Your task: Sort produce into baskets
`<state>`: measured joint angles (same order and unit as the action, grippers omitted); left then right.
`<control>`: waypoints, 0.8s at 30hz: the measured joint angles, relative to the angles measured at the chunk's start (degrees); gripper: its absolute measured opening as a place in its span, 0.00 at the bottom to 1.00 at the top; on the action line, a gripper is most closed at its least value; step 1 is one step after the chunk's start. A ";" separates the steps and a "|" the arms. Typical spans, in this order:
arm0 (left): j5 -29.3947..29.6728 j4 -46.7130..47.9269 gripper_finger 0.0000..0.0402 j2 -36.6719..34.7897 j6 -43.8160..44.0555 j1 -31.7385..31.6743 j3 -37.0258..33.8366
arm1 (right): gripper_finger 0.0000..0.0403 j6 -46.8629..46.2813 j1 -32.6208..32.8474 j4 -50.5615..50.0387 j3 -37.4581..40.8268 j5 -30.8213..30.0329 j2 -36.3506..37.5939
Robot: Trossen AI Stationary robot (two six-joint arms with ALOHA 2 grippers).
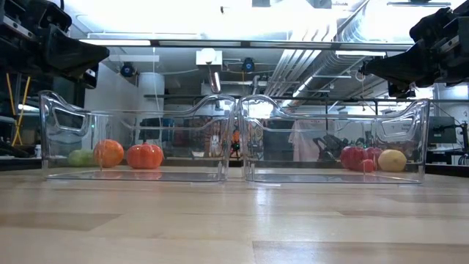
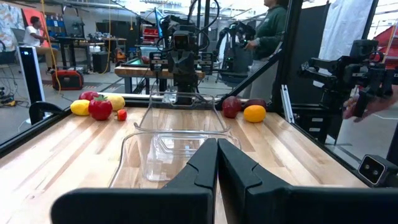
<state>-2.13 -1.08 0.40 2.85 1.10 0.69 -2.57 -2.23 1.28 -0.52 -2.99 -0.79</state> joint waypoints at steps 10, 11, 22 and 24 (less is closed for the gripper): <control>0.02 -0.01 0.00 -0.01 -0.02 0.00 0.01 | 0.00 2.65 -0.01 56.19 0.01 -9.07 0.21; 0.00 0.00 0.00 -0.02 -0.02 0.01 0.00 | 0.00 3.06 -0.01 62.30 0.01 -9.35 0.23; 0.02 -0.02 0.00 -0.02 -0.02 0.00 0.02 | 0.00 -29.68 -0.33 32.39 -8.24 -28.27 -3.94; 0.00 0.00 0.00 0.00 -0.02 0.02 0.00 | 0.00 -40.74 -1.56 12.31 -14.34 -29.43 -9.16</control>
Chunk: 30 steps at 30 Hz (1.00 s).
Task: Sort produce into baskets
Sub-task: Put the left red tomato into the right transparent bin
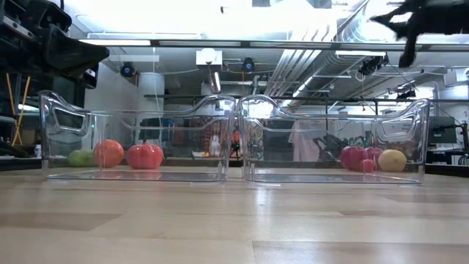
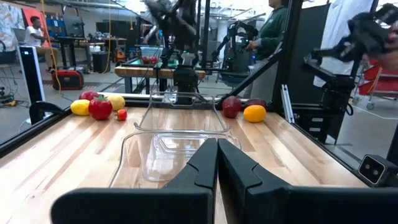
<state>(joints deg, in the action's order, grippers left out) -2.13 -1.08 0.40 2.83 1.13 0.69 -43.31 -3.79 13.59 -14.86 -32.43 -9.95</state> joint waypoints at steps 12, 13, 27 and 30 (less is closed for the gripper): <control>0.00 0.00 0.00 -0.02 0.02 0.00 0.00 | 0.00 6.52 -15.08 -33.19 -28.49 10.84 -31.17; 0.00 0.00 0.00 -0.01 0.02 -0.01 0.02 | 0.00 6.48 -16.31 -34.92 -29.88 9.92 -33.08; 0.00 0.00 0.00 0.00 0.00 -0.02 0.00 | 0.27 -5.77 -35.93 -52.55 -31.99 13.80 -54.78; 0.00 -0.01 0.00 -0.02 0.01 0.00 0.01 | 0.47 -3.84 -39.38 -49.50 -31.99 16.66 -59.73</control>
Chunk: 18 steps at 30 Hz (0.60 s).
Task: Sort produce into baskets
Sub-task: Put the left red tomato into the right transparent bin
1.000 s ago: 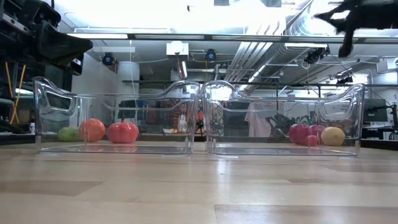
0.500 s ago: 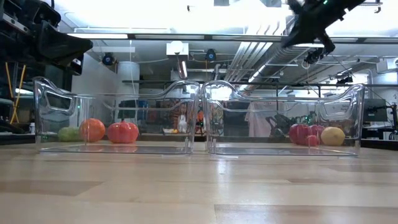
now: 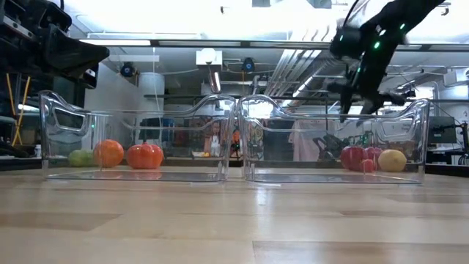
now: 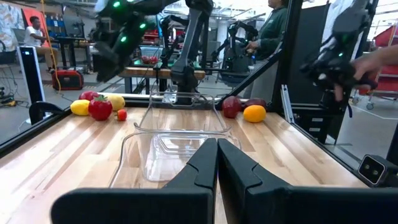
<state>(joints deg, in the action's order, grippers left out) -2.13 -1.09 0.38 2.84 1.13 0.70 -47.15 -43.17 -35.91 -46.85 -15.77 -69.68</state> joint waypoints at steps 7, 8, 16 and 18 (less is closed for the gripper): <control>0.00 0.00 0.00 0.01 0.00 0.00 0.01 | 0.88 5.80 -7.32 3.56 -0.02 9.26 -9.69; 0.00 -0.01 0.00 0.01 -0.01 0.00 0.00 | 0.92 7.23 -8.02 3.62 -0.02 9.60 -10.63; 0.02 0.00 0.00 0.00 -0.01 0.00 0.01 | 0.96 9.79 -13.17 4.62 -0.02 9.83 -13.93; 0.01 0.01 0.00 0.01 0.00 -0.01 0.00 | 0.96 10.16 -13.49 4.90 -0.02 10.12 -13.93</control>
<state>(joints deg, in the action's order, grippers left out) -2.13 -1.09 0.39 2.84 1.11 0.70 -36.99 -56.66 -31.00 -46.87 -5.65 -83.61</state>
